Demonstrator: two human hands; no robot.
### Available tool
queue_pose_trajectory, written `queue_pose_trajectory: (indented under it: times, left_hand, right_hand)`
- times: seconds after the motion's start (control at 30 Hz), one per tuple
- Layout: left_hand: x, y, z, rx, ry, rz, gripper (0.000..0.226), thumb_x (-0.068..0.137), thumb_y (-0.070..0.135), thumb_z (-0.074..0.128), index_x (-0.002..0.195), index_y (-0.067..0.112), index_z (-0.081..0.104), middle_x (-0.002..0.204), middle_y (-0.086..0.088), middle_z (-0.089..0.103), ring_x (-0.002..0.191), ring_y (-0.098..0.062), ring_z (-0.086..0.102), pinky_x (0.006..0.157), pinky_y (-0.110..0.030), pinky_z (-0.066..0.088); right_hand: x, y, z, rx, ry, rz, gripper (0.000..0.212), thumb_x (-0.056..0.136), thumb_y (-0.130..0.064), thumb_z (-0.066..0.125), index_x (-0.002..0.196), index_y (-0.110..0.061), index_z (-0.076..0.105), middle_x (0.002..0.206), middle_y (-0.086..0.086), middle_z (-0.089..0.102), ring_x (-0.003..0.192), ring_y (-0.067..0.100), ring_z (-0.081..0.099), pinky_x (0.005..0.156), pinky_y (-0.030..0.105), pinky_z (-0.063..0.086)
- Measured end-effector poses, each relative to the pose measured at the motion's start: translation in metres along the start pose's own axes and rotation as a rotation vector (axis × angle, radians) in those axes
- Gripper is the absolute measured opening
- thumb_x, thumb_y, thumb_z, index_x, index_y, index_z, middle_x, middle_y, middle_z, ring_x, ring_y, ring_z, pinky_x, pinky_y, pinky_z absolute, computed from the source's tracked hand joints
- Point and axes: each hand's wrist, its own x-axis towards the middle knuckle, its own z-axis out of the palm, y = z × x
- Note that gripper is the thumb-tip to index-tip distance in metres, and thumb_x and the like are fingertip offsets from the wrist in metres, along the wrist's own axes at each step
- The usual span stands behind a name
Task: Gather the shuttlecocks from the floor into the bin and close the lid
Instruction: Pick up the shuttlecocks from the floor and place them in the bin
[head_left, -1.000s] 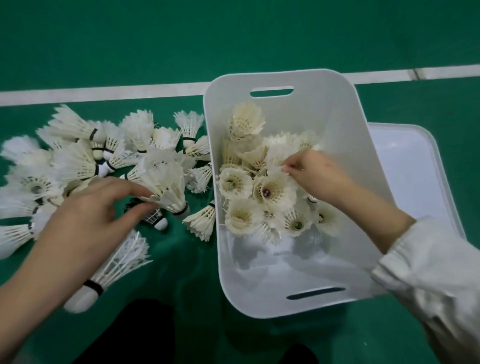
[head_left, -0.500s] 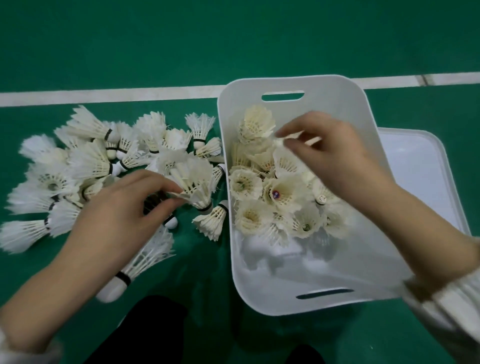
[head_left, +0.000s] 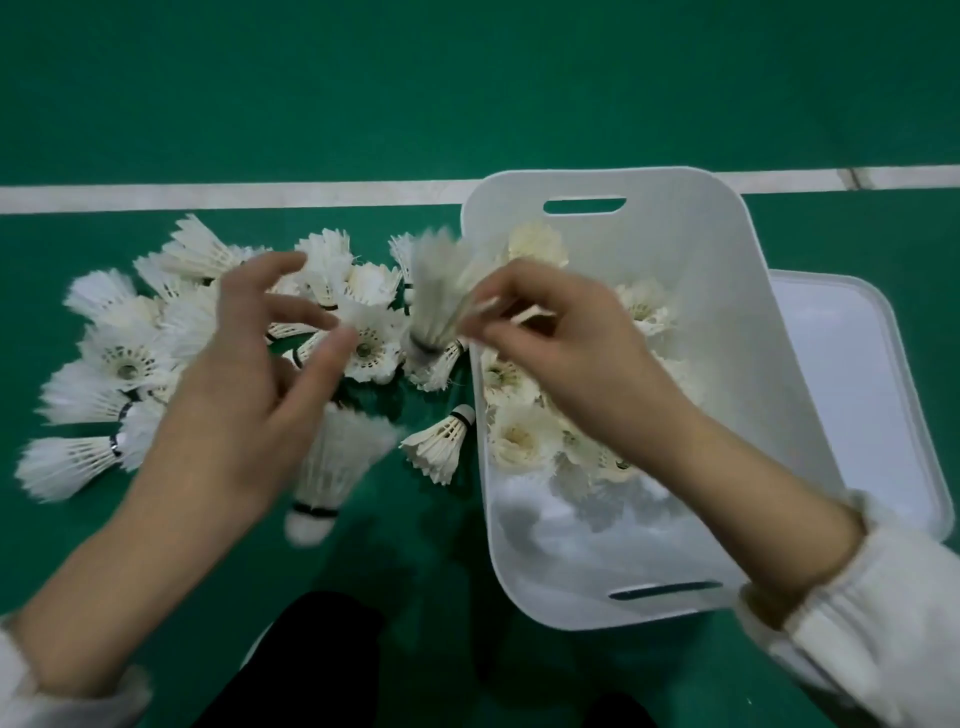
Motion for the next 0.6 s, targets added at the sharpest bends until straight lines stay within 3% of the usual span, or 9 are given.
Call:
queue_pose_trajectory:
  times: [0.1,0.17,0.23,0.3,0.33,0.43,0.5,0.6]
  left_hand:
    - [0.004,-0.015,-0.006,-0.012,0.003,0.002,0.040,0.083,0.071,0.031,0.104,0.040,0.045,0.089,0.018,0.062,0.065,-0.002,0.060,0.054,-0.032,0.045]
    - [0.003,-0.020,-0.005,0.031,-0.056,0.000,0.047,0.077,0.074,0.036,0.096,0.034,0.054,0.086,0.017,0.063,0.071,0.002,0.059,0.060,-0.023,0.047]
    - [0.001,-0.025,0.001,0.090,-0.102,0.010,0.026,0.077,0.053,0.056,0.089,0.030,0.061,0.082,0.014,0.064,0.076,0.005,0.058,0.065,-0.013,0.044]
    - [0.000,-0.030,0.009,0.187,-0.136,0.072,0.008,0.078,0.028,0.068,0.082,0.027,0.062,0.082,0.013,0.060,0.078,0.001,0.058,0.070,-0.017,0.045]
    - [0.000,-0.031,0.011,0.220,-0.156,0.094,0.010,0.078,0.020,0.070,0.079,0.026,0.062,0.084,0.012,0.059,0.078,0.000,0.057,0.071,-0.019,0.045]
    - [-0.001,-0.033,0.015,0.234,-0.197,0.135,0.007,0.078,0.017,0.069,0.077,0.022,0.064,0.090,0.013,0.056,0.079,0.000,0.057,0.069,-0.013,0.042]
    - [-0.002,-0.030,0.016,0.226,-0.204,0.157,0.004,0.078,0.019,0.068,0.077,0.020,0.065,0.080,0.013,0.058,0.078,-0.004,0.057,0.069,-0.014,0.042]
    - [-0.002,-0.028,0.016,0.249,-0.191,0.190,0.003,0.077,0.021,0.068,0.078,0.019,0.065,0.080,0.012,0.060,0.076,-0.008,0.055,0.070,-0.021,0.042]
  right_hand:
    - [0.003,0.008,-0.035,0.102,0.309,0.063,0.016,0.086,-0.009,0.061,0.080,-0.024,0.060,0.076,-0.009,0.061,0.068,0.001,0.057,0.063,0.015,0.049]
    - [0.001,0.026,-0.057,0.014,0.409,0.173,0.011,0.087,-0.015,0.061,0.081,-0.024,0.060,0.075,-0.007,0.061,0.070,0.006,0.059,0.067,0.022,0.051]
    - [-0.004,0.050,-0.067,-0.098,0.396,0.313,0.004,0.088,-0.022,0.060,0.086,-0.021,0.063,0.077,-0.006,0.061,0.074,0.012,0.059,0.075,0.031,0.053]
    - [-0.008,0.073,-0.065,-0.166,0.344,0.414,0.007,0.089,-0.025,0.059,0.091,-0.019,0.063,0.077,-0.007,0.060,0.072,0.009,0.056,0.070,0.027,0.048]
    - [-0.009,0.082,-0.062,-0.185,0.315,0.439,0.008,0.088,-0.026,0.060,0.091,-0.019,0.064,0.076,-0.009,0.058,0.071,0.008,0.055,0.070,0.026,0.045]
    - [-0.011,0.097,-0.051,-0.292,0.216,0.488,0.015,0.088,-0.028,0.059,0.096,-0.018,0.067,0.077,-0.012,0.056,0.077,0.010,0.054,0.074,0.026,0.040]
    - [-0.009,0.098,-0.049,-0.326,0.206,0.502,0.021,0.089,-0.029,0.058,0.100,-0.014,0.068,0.082,-0.005,0.060,0.083,0.013,0.056,0.075,0.028,0.041]
    - [-0.003,0.098,-0.050,-0.373,0.185,0.501,0.023,0.088,-0.030,0.059,0.103,-0.015,0.068,0.101,0.005,0.064,0.104,0.021,0.054,0.090,0.036,0.044]
